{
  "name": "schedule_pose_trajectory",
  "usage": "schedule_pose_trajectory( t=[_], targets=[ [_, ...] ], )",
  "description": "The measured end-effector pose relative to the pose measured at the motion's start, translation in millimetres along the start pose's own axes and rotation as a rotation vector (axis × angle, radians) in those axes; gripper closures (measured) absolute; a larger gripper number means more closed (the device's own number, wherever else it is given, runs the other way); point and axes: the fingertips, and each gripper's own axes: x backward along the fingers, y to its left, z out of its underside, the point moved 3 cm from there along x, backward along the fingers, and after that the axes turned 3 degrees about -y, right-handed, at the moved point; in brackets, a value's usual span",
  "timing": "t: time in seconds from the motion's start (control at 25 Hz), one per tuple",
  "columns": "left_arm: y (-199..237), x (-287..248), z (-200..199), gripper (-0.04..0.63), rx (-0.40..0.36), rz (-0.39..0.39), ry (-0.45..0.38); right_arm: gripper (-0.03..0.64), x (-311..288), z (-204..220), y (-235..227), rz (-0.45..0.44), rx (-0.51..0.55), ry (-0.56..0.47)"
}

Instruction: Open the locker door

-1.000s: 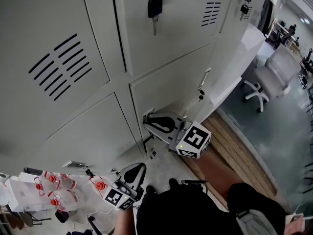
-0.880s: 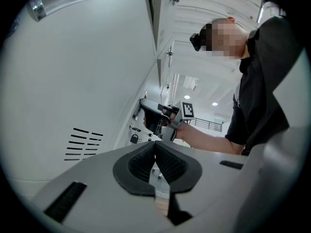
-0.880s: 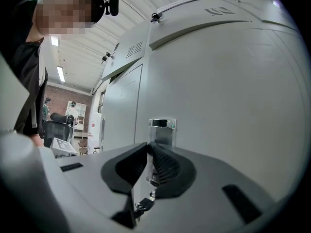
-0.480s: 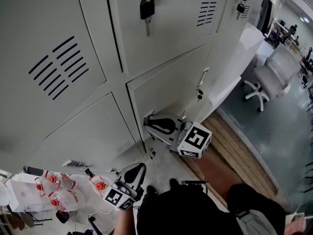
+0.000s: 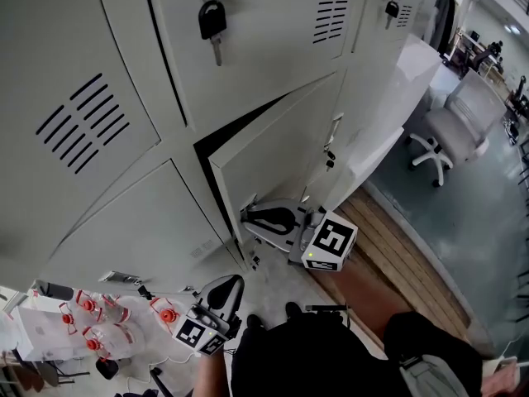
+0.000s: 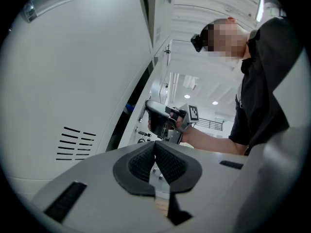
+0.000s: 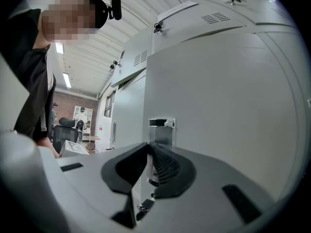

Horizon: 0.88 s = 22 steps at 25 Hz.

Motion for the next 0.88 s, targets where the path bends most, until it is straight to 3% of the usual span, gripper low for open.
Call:
schedule_pose_trajectory(
  t=[0.88],
  targets=[
    [2.2,-9.0,-10.1,0.580,-0.094,-0.002,0.040,0.558,48.5,-2.1,22.3,-0.003,0.026,0.001]
  ],
)
